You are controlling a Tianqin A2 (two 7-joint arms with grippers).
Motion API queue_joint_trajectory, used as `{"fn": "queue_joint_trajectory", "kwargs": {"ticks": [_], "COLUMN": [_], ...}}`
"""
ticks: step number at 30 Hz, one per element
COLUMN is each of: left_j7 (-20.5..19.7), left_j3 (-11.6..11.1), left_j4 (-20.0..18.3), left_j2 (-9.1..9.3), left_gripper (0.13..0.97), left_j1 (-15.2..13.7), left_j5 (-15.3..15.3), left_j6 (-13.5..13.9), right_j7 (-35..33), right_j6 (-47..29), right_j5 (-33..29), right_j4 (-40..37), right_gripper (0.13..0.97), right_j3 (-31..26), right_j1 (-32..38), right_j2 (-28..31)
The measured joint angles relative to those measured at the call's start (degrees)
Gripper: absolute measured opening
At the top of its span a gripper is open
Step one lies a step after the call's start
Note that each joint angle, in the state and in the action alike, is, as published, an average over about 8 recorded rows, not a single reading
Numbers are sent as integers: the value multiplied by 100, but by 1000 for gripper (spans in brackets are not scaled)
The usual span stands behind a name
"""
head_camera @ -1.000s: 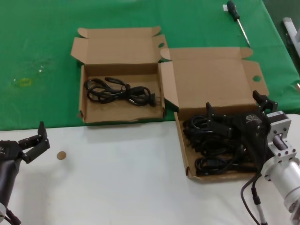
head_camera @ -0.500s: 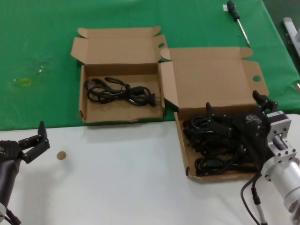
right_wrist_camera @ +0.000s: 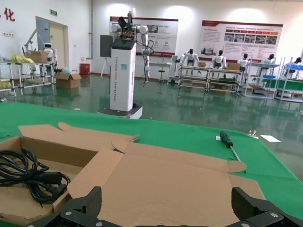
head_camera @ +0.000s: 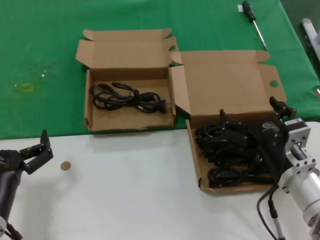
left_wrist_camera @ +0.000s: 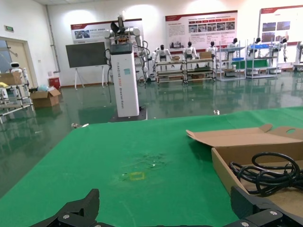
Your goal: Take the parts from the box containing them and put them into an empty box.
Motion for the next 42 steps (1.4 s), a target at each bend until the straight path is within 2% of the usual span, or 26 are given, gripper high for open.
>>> {"fn": "queue_joint_trajectory", "kwargs": {"ticks": [42], "left_j7": [0], "left_j3": [0], "left_j4": [0], "left_j2": [0], "left_gripper": [966], "left_j1": [0], "left_j5": [0], "left_j6": [0], "right_j7": [0], "right_j6": [0], "right_j5": [0], "right_j4": [0], "right_gripper": [966], "right_j3": [0], "right_j1": [0], "right_j2": [0]}}
